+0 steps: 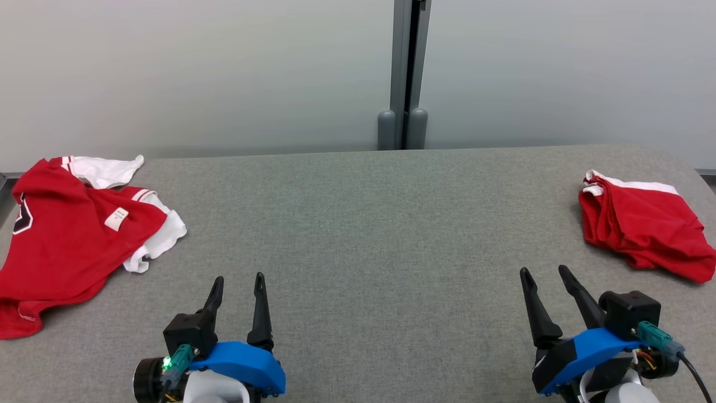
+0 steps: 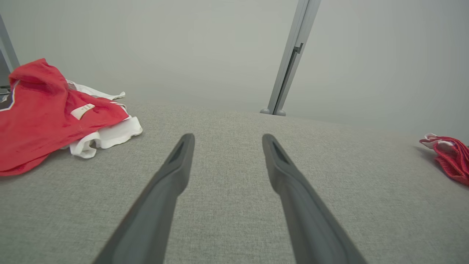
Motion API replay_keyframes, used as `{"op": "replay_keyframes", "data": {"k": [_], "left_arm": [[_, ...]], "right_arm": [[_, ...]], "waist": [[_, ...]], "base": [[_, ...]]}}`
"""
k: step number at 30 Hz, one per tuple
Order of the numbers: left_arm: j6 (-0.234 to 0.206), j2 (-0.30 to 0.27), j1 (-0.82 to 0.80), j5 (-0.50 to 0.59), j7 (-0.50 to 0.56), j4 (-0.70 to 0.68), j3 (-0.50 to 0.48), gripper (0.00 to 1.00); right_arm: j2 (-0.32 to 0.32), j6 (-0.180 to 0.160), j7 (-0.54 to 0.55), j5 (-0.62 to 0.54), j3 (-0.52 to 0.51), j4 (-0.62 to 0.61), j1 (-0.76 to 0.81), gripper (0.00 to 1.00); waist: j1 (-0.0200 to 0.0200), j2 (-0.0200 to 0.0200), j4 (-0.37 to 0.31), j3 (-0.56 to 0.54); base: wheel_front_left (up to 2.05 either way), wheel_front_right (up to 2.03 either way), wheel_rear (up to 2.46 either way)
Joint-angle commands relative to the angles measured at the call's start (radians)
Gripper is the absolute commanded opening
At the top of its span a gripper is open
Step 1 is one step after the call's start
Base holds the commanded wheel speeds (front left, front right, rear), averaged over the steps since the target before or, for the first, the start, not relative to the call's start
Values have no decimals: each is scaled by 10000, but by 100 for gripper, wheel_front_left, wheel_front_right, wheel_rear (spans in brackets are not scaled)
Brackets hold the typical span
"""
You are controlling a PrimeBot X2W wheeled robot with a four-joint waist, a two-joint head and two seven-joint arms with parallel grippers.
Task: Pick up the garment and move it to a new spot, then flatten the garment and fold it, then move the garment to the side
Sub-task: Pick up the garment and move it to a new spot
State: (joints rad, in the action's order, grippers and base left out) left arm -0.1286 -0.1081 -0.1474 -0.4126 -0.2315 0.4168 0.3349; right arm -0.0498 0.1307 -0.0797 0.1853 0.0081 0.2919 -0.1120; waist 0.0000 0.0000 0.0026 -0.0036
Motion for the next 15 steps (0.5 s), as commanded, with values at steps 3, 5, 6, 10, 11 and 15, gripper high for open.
{"op": "replay_keyframes", "data": {"k": [3,5,6,10,11,15], "left_arm": [[-44,-48,-78,-20,2,-47,34,100],[-36,-35,-125,-62,4,-31,51,100],[-21,-28,-157,-65,6,-12,72,100],[-40,-33,-226,-59,-15,-19,100,100],[-37,-43,-231,-53,-16,-26,116,100],[-63,-109,-316,-44,-28,-80,108,100]], "right_arm": [[-15,1,9,-6,-23,-47,197,100],[-15,1,-9,-22,-56,-50,213,100],[-13,1,-18,-16,-52,-52,232,100],[-13,1,-58,49,0,-109,217,100],[-16,1,-85,56,-8,-123,215,100],[-16,1,-135,114,49,-169,138,100]], "waist": [[0,0,63,4],[0,0,179,4],[0,0,285,-1],[0,0,837,-5],[0,0,1041,-4],[0,0,1976,6]], "base": [[0,0,0],[0,0,0],[0,0,0],[0,0,0],[0,0,0],[0,0,0]]}}
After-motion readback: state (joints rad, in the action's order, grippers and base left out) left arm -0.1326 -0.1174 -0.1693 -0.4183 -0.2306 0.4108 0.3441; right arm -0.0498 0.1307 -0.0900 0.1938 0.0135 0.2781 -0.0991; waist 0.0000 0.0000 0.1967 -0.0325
